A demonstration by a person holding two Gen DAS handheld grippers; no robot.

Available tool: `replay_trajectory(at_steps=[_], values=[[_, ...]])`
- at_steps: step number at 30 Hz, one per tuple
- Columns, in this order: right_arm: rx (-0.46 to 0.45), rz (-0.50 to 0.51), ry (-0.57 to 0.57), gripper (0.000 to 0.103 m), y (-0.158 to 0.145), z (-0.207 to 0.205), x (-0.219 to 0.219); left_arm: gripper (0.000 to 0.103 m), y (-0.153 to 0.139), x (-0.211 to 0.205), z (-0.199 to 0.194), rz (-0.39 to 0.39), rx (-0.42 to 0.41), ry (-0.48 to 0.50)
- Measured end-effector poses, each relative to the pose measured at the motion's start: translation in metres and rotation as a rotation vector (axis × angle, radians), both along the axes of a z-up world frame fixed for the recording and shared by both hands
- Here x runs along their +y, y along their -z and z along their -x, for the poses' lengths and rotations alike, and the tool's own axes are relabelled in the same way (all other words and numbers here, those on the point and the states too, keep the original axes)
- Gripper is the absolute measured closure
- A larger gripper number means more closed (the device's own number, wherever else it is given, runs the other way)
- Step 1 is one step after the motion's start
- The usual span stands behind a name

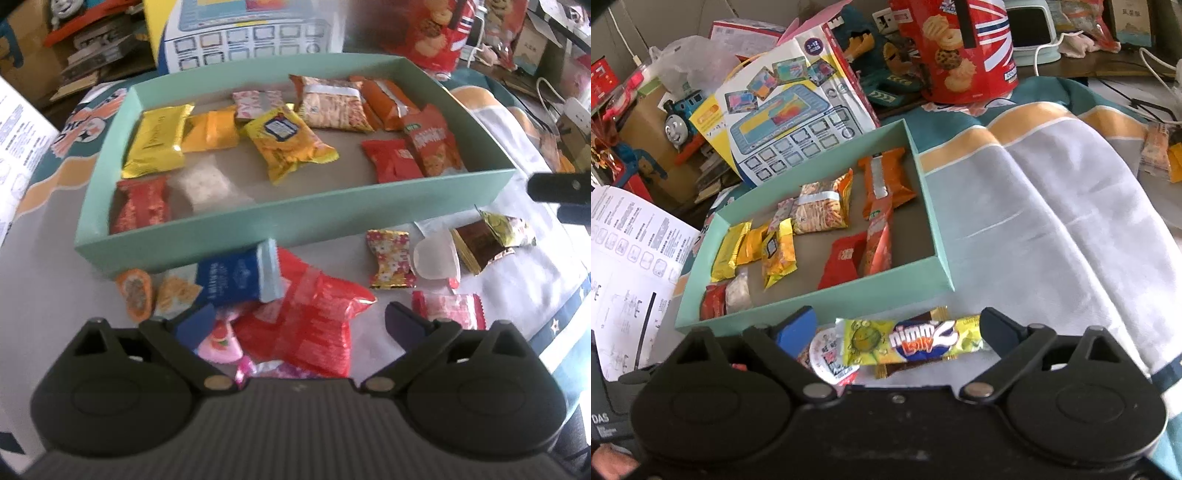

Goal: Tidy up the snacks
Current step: 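Move both open grippers back over the remaining snacks, then grasp the large red bag with the left gripper while the right grasps a small yellow candy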

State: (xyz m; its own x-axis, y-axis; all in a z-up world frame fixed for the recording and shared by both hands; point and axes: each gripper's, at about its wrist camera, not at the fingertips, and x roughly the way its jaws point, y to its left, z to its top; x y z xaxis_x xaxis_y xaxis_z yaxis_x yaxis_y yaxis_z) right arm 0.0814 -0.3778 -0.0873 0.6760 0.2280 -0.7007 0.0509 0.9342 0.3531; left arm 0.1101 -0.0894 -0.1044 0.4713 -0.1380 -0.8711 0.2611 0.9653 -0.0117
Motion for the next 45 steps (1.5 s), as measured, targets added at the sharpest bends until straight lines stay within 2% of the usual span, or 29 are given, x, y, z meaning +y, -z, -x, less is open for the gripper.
replay_trajectory(at_steps=[3, 6, 7, 11, 14, 21, 23, 27, 29, 31, 34, 40, 44, 45], values=[[0.001, -0.003, -0.011, 0.015, 0.007, -0.011, 0.001, 0.010, 0.004, -0.005, -0.002, -0.004, -0.013, 0.005], [0.013, 0.000, -0.031, 0.027, 0.015, -0.021, 0.005, 0.028, 0.005, -0.010, -0.002, 0.019, 0.007, 0.048], [0.019, 0.004, -0.036, 0.030, 0.019, -0.023, 0.006, 0.028, 0.006, -0.011, -0.001, 0.034, 0.019, 0.057], [0.075, -0.006, -0.049, 0.031, 0.033, -0.026, 0.010, 0.026, 0.007, -0.016, 0.006, 0.025, 0.008, 0.087], [0.093, -0.014, -0.055, 0.031, 0.037, -0.016, 0.012, 0.023, 0.007, -0.014, 0.011, 0.048, 0.017, 0.106], [0.114, -0.066, -0.075, 0.032, 0.036, 0.012, 0.013, 0.022, 0.007, -0.014, 0.022, 0.042, 0.017, 0.134], [0.097, -0.062, -0.052, 0.032, 0.030, 0.017, 0.006, 0.022, 0.006, -0.013, 0.025, 0.055, 0.026, 0.139], [0.042, -0.057, 0.076, 0.032, 0.018, 0.025, -0.022, 0.022, 0.005, -0.008, 0.025, 0.071, 0.031, 0.118], [0.043, -0.047, 0.107, 0.038, 0.017, 0.027, -0.034, 0.022, 0.005, -0.003, 0.022, 0.083, 0.040, 0.095], [0.065, -0.040, 0.104, 0.053, 0.020, 0.025, -0.039, 0.022, 0.008, 0.000, 0.019, 0.081, 0.049, 0.079], [0.113, 0.004, 0.103, 0.062, 0.026, 0.024, -0.035, 0.022, 0.011, 0.002, 0.018, 0.067, 0.060, 0.066], [0.198, -0.050, 0.131, 0.062, 0.045, 0.036, -0.030, 0.017, 0.016, -0.004, 0.016, 0.057, 0.065, 0.083], [0.170, -0.019, 0.134, 0.063, 0.047, 0.028, -0.016, 0.018, 0.017, -0.009, 0.015, 0.047, 0.053, 0.091], [0.156, 0.023, 0.115, 0.068, 0.046, 0.026, -0.008, 0.019, 0.017, -0.008, 0.015, 0.052, 0.054, 0.088]])
